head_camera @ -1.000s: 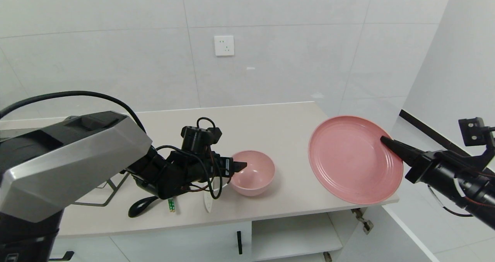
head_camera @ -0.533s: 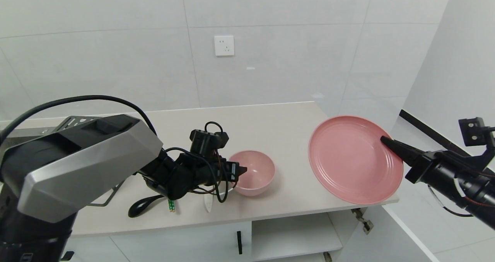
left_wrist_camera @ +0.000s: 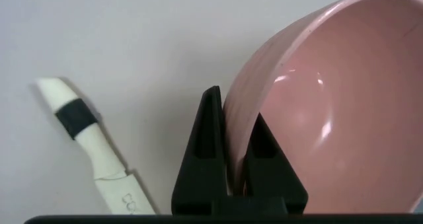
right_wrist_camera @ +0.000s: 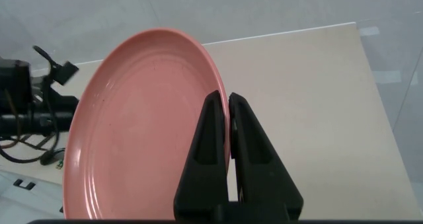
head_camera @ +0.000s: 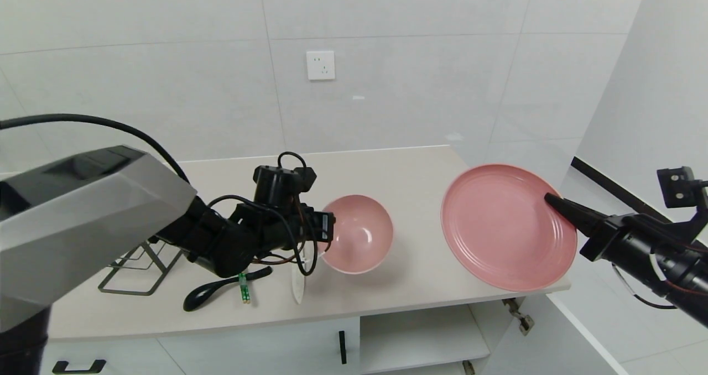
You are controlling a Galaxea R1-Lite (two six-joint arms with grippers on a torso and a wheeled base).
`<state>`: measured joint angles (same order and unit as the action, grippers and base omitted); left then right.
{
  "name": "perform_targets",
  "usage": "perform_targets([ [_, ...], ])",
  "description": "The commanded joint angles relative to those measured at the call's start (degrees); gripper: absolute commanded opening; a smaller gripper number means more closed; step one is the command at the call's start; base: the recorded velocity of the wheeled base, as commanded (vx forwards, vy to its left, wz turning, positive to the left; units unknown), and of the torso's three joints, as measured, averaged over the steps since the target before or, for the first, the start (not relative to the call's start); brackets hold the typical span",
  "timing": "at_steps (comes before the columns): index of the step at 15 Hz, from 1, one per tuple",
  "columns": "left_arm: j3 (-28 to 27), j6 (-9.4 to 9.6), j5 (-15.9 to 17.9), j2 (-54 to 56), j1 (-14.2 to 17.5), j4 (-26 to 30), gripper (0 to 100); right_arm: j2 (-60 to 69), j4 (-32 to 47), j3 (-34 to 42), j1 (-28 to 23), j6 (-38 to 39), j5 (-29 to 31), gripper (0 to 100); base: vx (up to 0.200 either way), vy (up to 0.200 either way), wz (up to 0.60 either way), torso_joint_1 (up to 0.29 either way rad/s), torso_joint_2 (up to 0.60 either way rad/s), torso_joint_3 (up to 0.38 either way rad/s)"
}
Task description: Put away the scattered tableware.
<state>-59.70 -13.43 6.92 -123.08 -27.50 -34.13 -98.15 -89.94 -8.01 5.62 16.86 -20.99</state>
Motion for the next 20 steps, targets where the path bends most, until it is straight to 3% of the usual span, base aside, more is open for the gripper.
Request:
perform_targets([
  [1,6.3,0.16,-0.1,13.7,0.3,2.1,0,0.6,-0.1,-0.3,-0.1,0.0,0.0,0,0.0,0.0,0.0,0.0,0.0,0.0],
  [4,17.8,0.16,0.1,27.9,1.9,8.7,0,2.0,-0.1,-1.0,0.0,0.0,0.0,0,0.0,0.0,0.0,0.0,0.0,0.0],
  [7,22.9,0.25,1.3,34.2,4.0,7.6,0,2.1,-0.1,-3.3,0.4,0.5,0.2,0,0.0,0.0,0.0,0.0,0.0,0.0],
  [8,24.2,0.25,3.7,35.9,4.0,6.6,0,2.1,-0.1,-4.4,0.2,0.0,0.3,0,0.0,0.0,0.0,0.0,0.0,0.0],
  [9,26.8,-0.01,8.5,37.5,3.9,1.4,0,1.9,-0.1,-5.1,0.1,0.6,0.3,0,0.0,0.0,0.0,0.0,0.0,0.0],
  [10,29.2,-0.19,9.9,37.7,4.1,-3.8,0,1.9,-0.1,-4.8,0.1,0.4,0.1,0,0.0,0.0,0.0,0.0,0.0,0.0],
  [13,41.2,-0.36,10.3,38.3,4.5,-23.5,0,1.9,-0.1,-4.3,1.6,-0.2,0.0,0,0.0,0.0,0.0,0.0,0.0,0.0],
  [15,43.9,-2.56,10.3,39.6,4.7,-27.6,0,2.0,-0.1,-4.3,1.7,-0.2,0.1,0,0.0,0.0,0.0,0.0,0.0,0.0],
  [16,46.0,-5.81,9.0,42.7,5.4,-29.4,0,2.3,-0.1,-4.4,1.8,-0.4,0.2,0,0.0,0.0,0.0,0.0,0.0,0.0],
  [18,47.7,-7.4,4.7,44.9,7.6,-29.4,0,3.5,-0.1,-4.3,1.9,-2.4,0.3,0,0.0,0.0,0.0,0.0,0.0,0.0],
  [20,48.9,-6.17,3.4,43.4,6.0,-29.6,0,3.8,-0.1,-3.9,2.3,-5.3,1.8,0,0.0,0.0,0.0,0.0,0.0,0.0],
])
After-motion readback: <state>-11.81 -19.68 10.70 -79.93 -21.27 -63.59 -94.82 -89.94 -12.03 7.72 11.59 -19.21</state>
